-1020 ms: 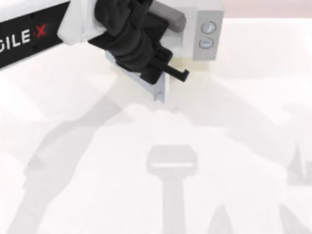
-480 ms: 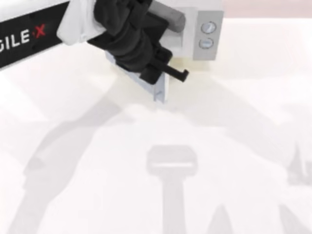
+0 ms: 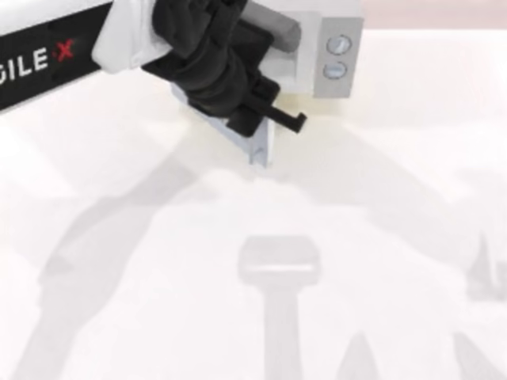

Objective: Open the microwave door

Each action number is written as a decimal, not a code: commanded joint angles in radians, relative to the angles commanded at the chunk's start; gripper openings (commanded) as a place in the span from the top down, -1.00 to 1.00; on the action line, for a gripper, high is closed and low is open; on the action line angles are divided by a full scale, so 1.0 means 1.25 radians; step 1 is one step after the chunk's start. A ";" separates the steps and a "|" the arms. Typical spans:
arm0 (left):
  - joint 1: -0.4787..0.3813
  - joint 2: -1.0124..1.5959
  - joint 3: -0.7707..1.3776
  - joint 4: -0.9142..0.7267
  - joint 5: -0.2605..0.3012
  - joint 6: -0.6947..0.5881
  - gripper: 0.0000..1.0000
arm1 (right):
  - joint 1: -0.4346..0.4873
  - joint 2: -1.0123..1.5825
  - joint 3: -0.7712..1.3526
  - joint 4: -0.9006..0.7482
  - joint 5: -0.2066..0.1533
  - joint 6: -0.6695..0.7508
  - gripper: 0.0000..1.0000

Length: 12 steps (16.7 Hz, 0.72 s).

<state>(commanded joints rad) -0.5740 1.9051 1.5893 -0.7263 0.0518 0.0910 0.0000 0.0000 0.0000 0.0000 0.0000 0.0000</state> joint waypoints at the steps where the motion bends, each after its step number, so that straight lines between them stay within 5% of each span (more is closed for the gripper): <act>1: 0.000 0.000 0.000 0.000 0.000 0.000 1.00 | 0.000 0.000 0.000 0.000 0.000 0.000 -1.00; 12: 0.039 -0.046 -0.059 0.002 0.065 0.114 1.00 | 0.000 0.000 0.000 0.000 0.000 0.000 -1.00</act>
<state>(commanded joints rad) -0.5250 1.8472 1.5151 -0.7232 0.1332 0.2332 0.0000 0.0000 0.0000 0.0000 0.0000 0.0000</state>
